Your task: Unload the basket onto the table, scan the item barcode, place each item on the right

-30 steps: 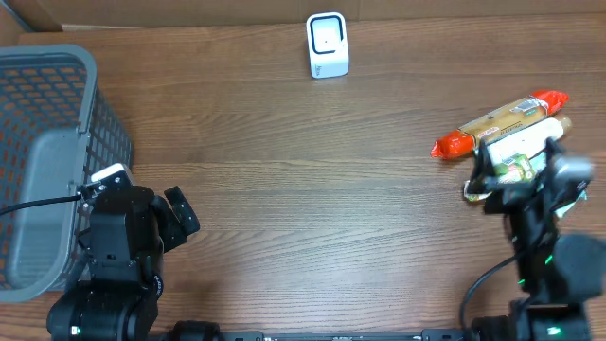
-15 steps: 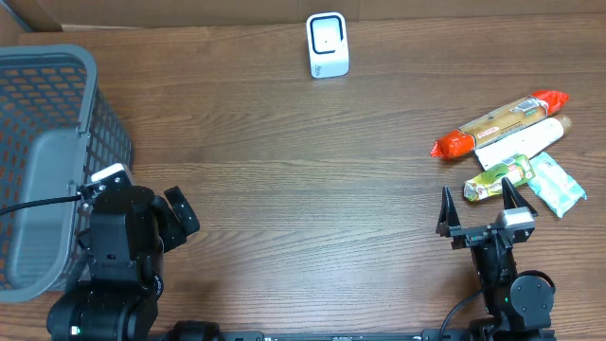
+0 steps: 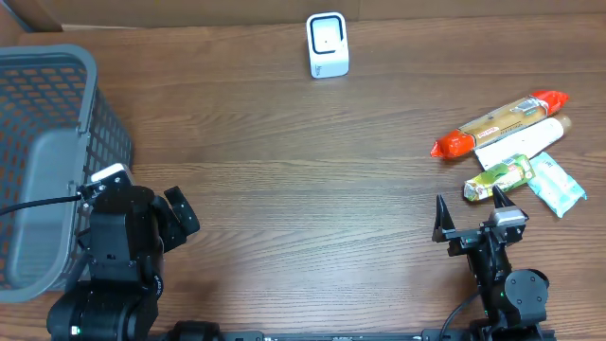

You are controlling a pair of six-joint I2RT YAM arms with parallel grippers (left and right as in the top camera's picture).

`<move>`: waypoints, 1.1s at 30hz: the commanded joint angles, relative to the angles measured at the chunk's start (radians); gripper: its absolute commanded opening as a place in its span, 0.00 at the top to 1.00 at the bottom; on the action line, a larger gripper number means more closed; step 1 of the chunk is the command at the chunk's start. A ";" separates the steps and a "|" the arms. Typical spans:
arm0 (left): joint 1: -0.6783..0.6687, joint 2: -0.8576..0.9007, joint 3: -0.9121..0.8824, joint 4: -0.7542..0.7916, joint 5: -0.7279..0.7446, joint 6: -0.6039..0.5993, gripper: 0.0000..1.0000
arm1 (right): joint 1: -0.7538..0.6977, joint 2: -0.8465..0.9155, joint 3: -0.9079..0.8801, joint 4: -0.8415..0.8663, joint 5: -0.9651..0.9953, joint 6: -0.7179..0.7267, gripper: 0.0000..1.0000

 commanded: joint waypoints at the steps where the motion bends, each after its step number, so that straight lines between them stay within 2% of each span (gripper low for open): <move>1: 0.003 -0.002 0.000 0.000 -0.013 -0.011 0.00 | 0.006 -0.009 -0.010 0.006 -0.008 0.010 0.00; 29: 0.002 -0.008 -0.003 -0.018 -0.037 -0.010 0.00 | 0.006 -0.009 -0.010 0.006 -0.008 0.010 0.00; 33: 0.002 -0.040 -0.050 0.092 -0.040 0.033 0.00 | 0.006 -0.009 -0.010 0.006 -0.008 0.010 0.00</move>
